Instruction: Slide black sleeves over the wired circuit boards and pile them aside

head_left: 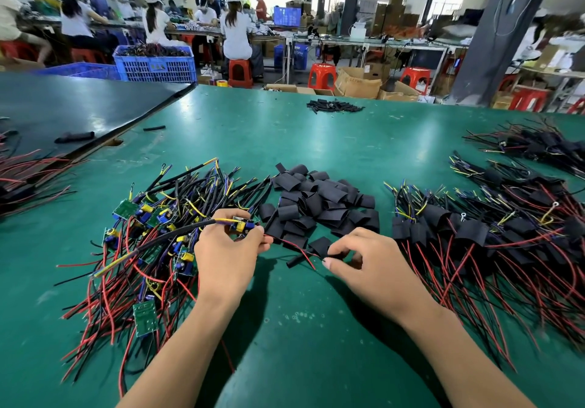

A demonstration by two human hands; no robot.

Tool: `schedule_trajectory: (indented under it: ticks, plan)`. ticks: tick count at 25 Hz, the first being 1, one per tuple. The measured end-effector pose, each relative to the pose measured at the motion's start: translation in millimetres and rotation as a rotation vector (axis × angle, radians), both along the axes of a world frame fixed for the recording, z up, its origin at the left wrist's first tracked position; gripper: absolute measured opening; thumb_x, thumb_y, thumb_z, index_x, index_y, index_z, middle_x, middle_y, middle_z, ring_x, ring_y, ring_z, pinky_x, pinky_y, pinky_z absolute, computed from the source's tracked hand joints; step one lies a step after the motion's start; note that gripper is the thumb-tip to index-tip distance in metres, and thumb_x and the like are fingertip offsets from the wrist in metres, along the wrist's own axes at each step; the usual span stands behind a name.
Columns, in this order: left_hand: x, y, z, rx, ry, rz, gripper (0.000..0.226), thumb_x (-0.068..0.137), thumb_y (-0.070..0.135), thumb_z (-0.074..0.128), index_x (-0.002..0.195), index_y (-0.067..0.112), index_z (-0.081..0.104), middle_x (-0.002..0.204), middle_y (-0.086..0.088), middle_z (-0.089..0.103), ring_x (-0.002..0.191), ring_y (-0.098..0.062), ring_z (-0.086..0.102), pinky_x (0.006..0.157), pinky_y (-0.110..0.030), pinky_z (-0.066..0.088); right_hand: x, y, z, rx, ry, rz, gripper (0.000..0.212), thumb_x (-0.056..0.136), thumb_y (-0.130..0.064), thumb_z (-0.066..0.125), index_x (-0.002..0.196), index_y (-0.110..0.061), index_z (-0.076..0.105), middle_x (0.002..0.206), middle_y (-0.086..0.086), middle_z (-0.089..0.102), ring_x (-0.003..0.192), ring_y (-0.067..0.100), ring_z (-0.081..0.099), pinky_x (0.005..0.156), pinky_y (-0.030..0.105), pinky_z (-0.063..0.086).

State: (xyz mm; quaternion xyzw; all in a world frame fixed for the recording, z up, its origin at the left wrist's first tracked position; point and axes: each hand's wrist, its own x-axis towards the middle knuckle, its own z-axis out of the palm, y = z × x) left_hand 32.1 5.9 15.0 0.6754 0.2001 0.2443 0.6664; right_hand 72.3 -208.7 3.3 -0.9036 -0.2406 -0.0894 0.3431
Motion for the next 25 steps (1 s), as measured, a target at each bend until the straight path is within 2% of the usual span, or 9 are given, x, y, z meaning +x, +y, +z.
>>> schedule_trajectory:
  ticks: [5,7,8,10,11,14,17,21,25]
  plan:
    - [-1,-1,0,0.201,0.065,0.025,0.023,0.084,0.004,0.067,0.094,0.023,0.059,0.062,0.003,0.073,0.063,-0.011,0.074,0.081,-0.041,0.06,1,-2,2,0.067,0.068,0.047,0.014,0.087,-0.013,0.071,0.094,-0.024,0.075,0.102,-0.013,0.063,0.07,0.004,0.06,0.068,0.007,0.04]
    - [-2,-2,1,0.177,0.058,0.03,0.024,0.086,0.004,0.066,0.096,0.024,0.059,0.062,0.004,0.073,0.063,-0.01,0.074,0.079,-0.039,0.06,2,-4,4,0.053,0.084,0.063,0.018,0.087,-0.009,0.069,0.096,-0.023,0.075,0.113,-0.009,0.066,0.076,-0.005,0.061,0.074,0.005,0.04]
    - [-2,-2,1,0.158,0.053,0.032,0.024,0.086,0.003,0.065,0.096,0.024,0.059,0.062,0.003,0.073,0.062,-0.01,0.073,0.076,-0.037,0.061,2,-5,5,0.056,0.109,0.058,0.018,0.088,-0.009,0.068,0.096,-0.025,0.074,0.114,-0.005,0.069,0.075,-0.005,0.062,0.077,0.009,0.044]
    - [-2,-1,1,0.149,0.048,0.037,0.025,0.087,0.002,0.064,0.097,0.023,0.058,0.062,0.001,0.073,0.063,-0.009,0.073,0.073,-0.034,0.061,1,-5,5,0.096,0.195,0.022,0.016,0.089,-0.015,0.069,0.093,-0.03,0.071,0.106,0.006,0.074,0.075,0.012,0.067,0.082,0.03,0.053]
    - [-2,-1,1,0.153,0.048,0.037,0.024,0.087,0.002,0.064,0.097,0.023,0.058,0.062,-0.001,0.073,0.063,-0.009,0.073,0.072,-0.033,0.06,1,-6,5,0.113,0.221,0.007,0.013,0.089,-0.018,0.07,0.092,-0.031,0.071,0.1,0.007,0.075,0.077,0.021,0.067,0.083,0.034,0.053]
    - [-1,0,1,0.155,0.052,0.037,0.023,0.087,0.002,0.064,0.098,0.022,0.058,0.063,-0.001,0.073,0.063,-0.009,0.073,0.068,-0.028,0.059,2,-7,3,0.145,0.203,-0.012,0.01,0.087,-0.023,0.074,0.09,-0.033,0.072,0.084,-0.007,0.074,0.07,0.013,0.063,0.072,0.024,0.05]
    - [0,2,1,0.073,0.028,0.026,0.022,0.087,0.0,0.063,0.099,0.018,0.058,0.065,-0.003,0.074,0.065,-0.011,0.074,0.057,-0.015,0.054,4,-5,3,0.388,0.241,-0.043,0.017,0.088,-0.016,0.074,0.098,-0.028,0.07,0.092,-0.018,0.074,0.075,0.007,0.069,0.076,0.018,0.052]
    - [0,3,3,-0.016,0.001,0.026,0.022,0.086,-0.001,0.063,0.099,0.016,0.06,0.067,-0.006,0.075,0.066,-0.016,0.075,0.052,-0.013,0.051,7,-3,10,0.756,0.265,0.009,0.024,0.093,0.001,0.064,0.11,-0.016,0.064,0.102,-0.003,0.077,0.074,0.02,0.073,0.072,0.023,0.056]
    - [0,3,4,-0.024,-0.02,0.033,0.023,0.086,-0.002,0.064,0.099,0.017,0.06,0.066,-0.006,0.075,0.066,-0.017,0.075,0.051,-0.013,0.051,4,-4,18,0.844,0.269,0.107,0.027,0.094,0.001,0.062,0.116,-0.015,0.061,0.108,0.001,0.076,0.078,0.021,0.073,0.074,0.023,0.056]
